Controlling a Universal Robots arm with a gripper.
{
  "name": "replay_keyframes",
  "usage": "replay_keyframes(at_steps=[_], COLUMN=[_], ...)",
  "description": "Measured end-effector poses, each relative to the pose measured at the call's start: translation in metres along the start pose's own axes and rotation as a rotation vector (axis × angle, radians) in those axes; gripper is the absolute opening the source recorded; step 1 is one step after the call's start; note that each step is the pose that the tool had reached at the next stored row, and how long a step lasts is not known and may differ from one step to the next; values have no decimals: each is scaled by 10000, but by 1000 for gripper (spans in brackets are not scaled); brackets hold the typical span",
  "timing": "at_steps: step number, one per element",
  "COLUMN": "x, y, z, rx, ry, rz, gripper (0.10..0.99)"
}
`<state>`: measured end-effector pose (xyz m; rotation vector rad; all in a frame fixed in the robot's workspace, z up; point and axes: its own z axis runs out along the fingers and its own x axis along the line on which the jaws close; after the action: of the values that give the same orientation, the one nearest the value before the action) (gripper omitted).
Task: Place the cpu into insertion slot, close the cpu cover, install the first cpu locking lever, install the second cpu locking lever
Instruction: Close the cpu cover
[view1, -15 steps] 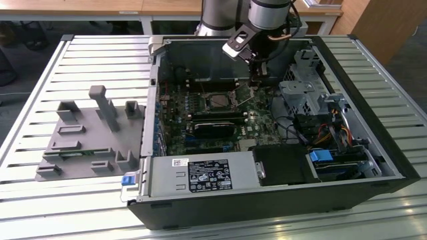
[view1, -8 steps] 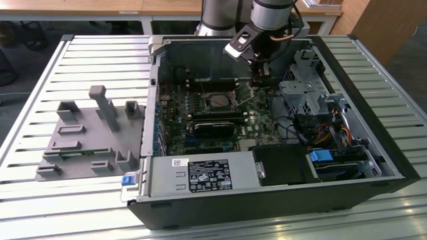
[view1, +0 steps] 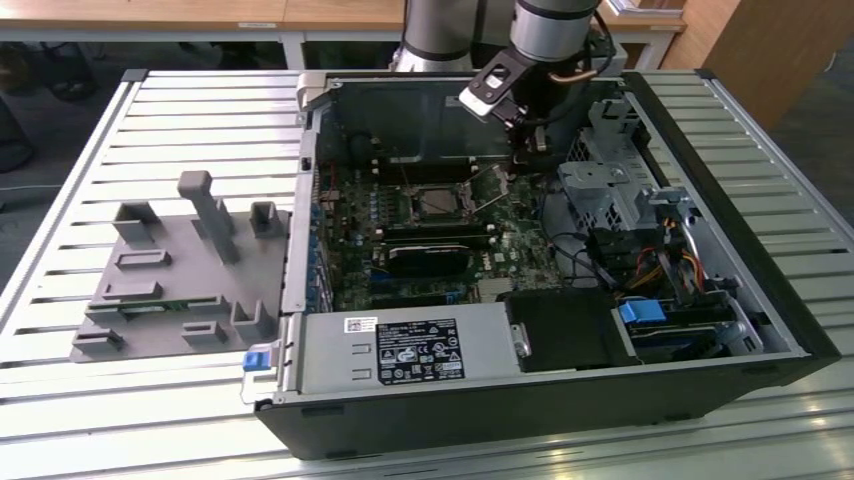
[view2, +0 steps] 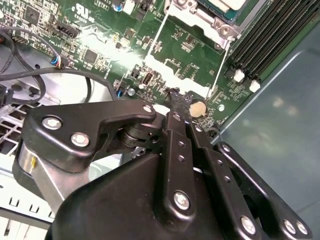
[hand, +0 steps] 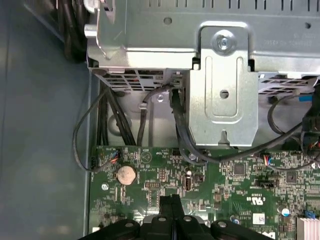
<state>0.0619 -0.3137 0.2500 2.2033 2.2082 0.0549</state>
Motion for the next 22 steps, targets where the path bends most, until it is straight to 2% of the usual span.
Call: replay_keyframes(at_steps=[10,15,18,22], x=[35,38,38,38], y=[58,68,64,7], z=[65,130,146,145], rx=[23,65,79,79], ry=[2,2,-2,1], rz=[0,0,3,1], gripper=[106,106,106,106])
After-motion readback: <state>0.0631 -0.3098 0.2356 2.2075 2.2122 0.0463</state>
